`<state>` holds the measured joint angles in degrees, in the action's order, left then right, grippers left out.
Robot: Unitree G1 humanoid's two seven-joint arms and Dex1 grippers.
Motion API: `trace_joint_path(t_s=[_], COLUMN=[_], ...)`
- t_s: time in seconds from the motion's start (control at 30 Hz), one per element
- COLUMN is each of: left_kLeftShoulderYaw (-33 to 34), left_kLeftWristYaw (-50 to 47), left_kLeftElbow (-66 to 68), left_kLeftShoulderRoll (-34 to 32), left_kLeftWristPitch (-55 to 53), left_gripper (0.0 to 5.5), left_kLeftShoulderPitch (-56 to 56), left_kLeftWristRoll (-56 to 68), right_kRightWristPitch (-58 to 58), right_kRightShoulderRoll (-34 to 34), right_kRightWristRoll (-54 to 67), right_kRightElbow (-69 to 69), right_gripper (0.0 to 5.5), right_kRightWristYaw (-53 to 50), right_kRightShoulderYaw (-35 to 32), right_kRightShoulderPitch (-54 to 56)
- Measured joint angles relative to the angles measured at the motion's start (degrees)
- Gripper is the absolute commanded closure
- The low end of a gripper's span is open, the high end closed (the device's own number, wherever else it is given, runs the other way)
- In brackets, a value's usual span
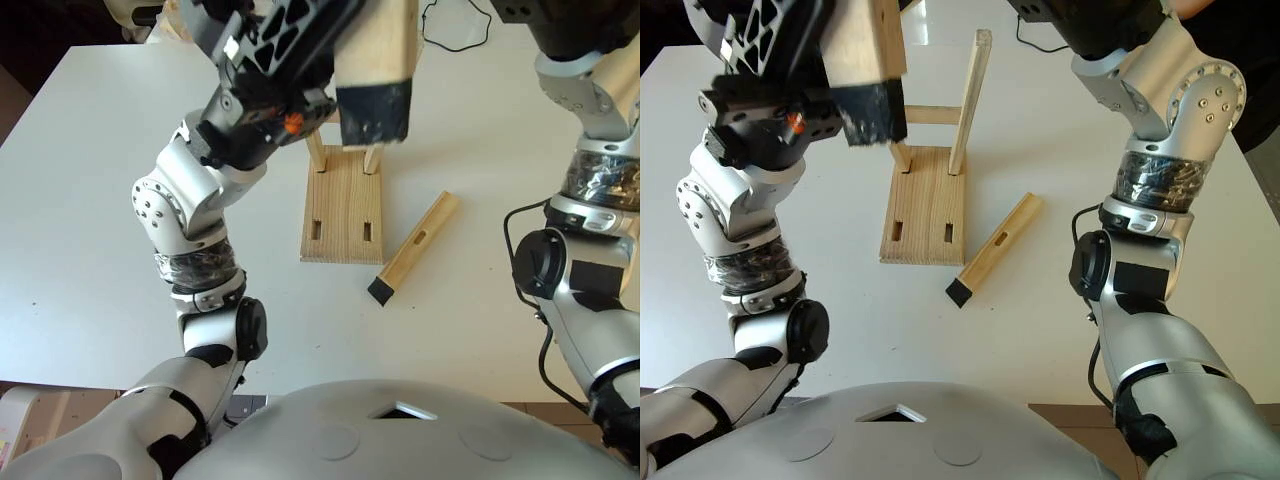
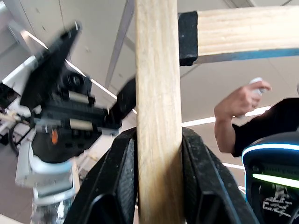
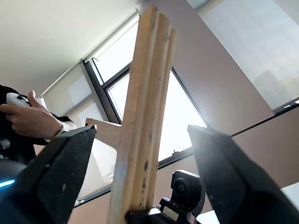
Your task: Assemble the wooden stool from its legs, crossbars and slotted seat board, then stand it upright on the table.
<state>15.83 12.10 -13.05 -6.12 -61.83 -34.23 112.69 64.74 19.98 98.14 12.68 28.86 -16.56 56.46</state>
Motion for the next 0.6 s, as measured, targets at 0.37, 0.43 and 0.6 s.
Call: trace_joint_path(t_s=[0.37,0.43,0.6], left_kLeftShoulderYaw=[-2.8,-3.8,-6.3], left_kLeftWristYaw=[8.5,10.1,14.4], left_kLeftElbow=[3.6,3.7,3.7], left_kLeftShoulderRoll=[-2.3,-2.4,-2.4], left_kLeftWristPitch=[-4.9,-5.4,-6.9], left_gripper=[4.42,4.42,4.42], left_kLeftShoulderPitch=[-3.6,-3.6,-3.6], left_kLeftWristRoll=[0.0,0.0,0.0], right_kRightWristPitch=[2.7,3.0,4.8], right_kRightShoulderRoll=[-0.2,-0.8,-1.6], right_kRightWristRoll=[-1.9,-1.9,-1.4], right_kRightElbow=[7.3,7.3,7.6], right_gripper=[1.75,1.75,1.75], right_kRightWristYaw=[7.9,9.1,12.3], right_kRightShoulderYaw=[0.5,0.4,0.4], right_kRightShoulderPitch=[9.8,10.1,14.1])
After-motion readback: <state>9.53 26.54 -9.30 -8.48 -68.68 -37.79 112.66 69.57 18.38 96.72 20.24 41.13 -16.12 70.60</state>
